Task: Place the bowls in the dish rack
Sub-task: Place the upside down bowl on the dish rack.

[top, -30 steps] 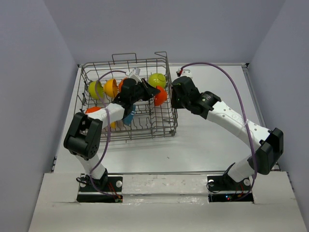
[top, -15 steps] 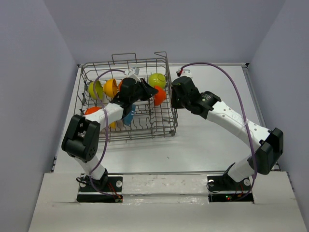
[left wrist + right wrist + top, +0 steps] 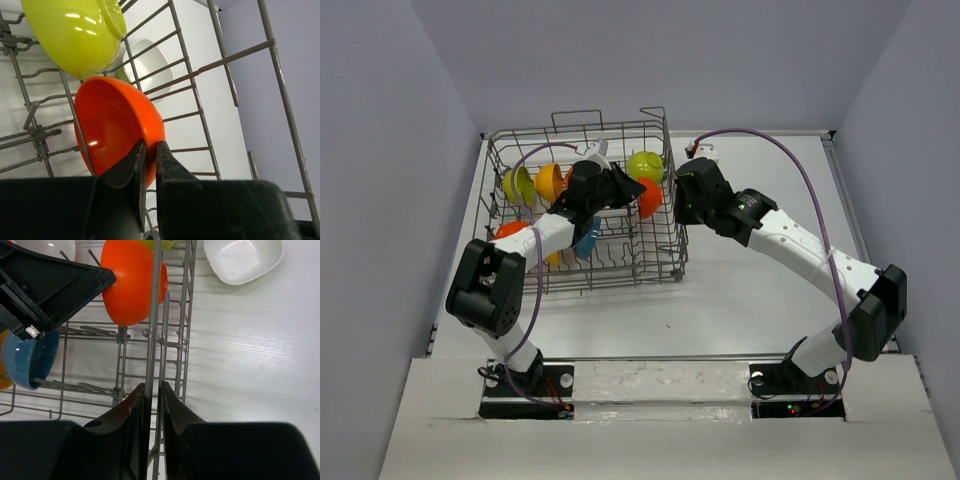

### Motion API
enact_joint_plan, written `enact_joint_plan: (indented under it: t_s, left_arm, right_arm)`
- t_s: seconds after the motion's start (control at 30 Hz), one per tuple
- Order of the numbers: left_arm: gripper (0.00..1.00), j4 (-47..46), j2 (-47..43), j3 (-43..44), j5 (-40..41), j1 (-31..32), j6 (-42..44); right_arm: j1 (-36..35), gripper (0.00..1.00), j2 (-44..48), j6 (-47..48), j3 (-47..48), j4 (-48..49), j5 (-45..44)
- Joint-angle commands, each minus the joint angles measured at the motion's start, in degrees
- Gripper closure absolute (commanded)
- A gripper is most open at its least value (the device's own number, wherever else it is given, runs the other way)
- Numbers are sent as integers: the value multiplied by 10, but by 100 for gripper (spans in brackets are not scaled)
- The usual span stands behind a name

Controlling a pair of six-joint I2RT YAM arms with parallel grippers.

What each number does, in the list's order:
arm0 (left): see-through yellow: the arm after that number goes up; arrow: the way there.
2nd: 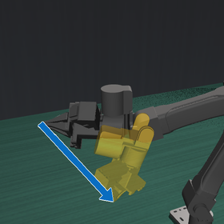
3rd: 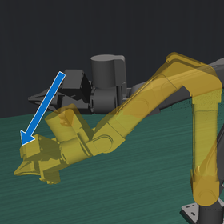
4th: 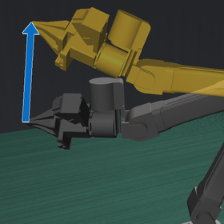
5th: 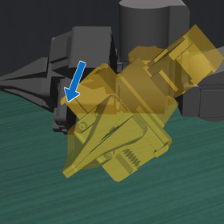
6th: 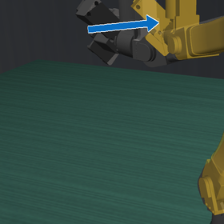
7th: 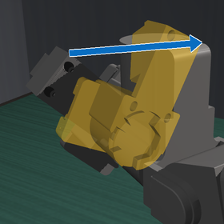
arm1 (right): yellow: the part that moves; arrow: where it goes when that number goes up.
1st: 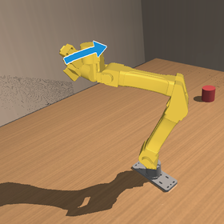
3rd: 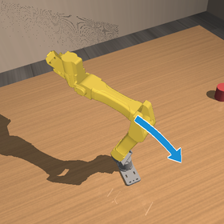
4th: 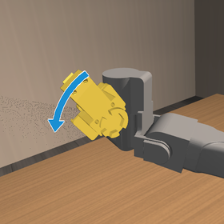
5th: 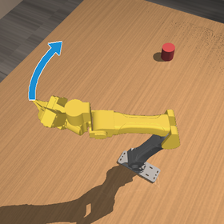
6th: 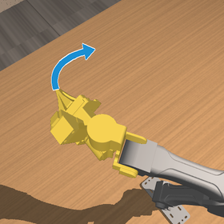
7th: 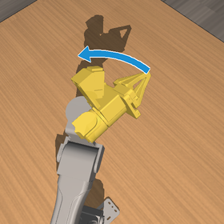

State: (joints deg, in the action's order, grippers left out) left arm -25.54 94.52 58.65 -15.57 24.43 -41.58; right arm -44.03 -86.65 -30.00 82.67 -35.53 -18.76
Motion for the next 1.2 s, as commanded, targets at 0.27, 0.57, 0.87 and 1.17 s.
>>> enact_joint_plan:
  t_s: [0.27,0.57,0.87,1.17]
  left_arm:
    - [80,43,-29,4,72,-11,62]
    - [72,52,-31,1,81,-11,77]
    - [72,61,-35,4,76,-10,85]
    - [72,72,-45,10,66,-8,95]
  right_arm:
    - [-9,91,-11,6,13,13,12]
    - [-9,91,-12,6,14,14,14]
    - [-9,91,-11,6,16,16,14]
    - [-9,91,-9,5,18,16,13]
